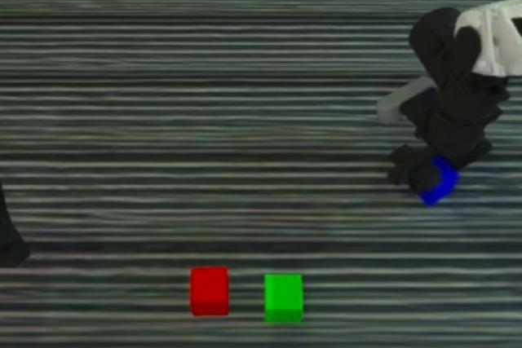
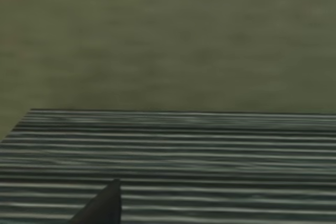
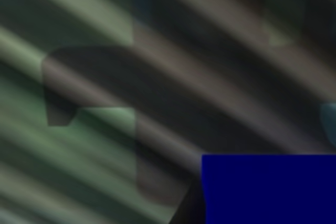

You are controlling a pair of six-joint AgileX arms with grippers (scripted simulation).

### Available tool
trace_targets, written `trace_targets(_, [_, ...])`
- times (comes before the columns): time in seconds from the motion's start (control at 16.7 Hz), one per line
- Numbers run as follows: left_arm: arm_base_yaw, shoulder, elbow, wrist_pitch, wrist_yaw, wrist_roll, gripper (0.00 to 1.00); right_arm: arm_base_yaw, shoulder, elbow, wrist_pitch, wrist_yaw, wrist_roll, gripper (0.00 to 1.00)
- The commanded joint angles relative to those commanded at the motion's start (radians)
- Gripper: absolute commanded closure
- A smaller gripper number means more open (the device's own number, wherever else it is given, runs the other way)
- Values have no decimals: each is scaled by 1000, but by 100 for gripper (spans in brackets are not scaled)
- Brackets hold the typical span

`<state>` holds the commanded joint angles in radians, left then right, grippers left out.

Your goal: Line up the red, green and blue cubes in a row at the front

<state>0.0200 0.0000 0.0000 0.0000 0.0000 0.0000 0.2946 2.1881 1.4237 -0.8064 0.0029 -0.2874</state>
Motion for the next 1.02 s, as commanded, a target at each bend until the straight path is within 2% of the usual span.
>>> trace_targets(0.24, [0,0,0,0,0,0,0,6,-50,42,-58,-10,3,100])
trace_targets(0.6, [0,0,0,0,0,0,0,10,-126,156,-253,-10,4,100])
trace_targets(1.02, [0,0,0,0,0,0,0,25,-137,148,-256,-10,40,100])
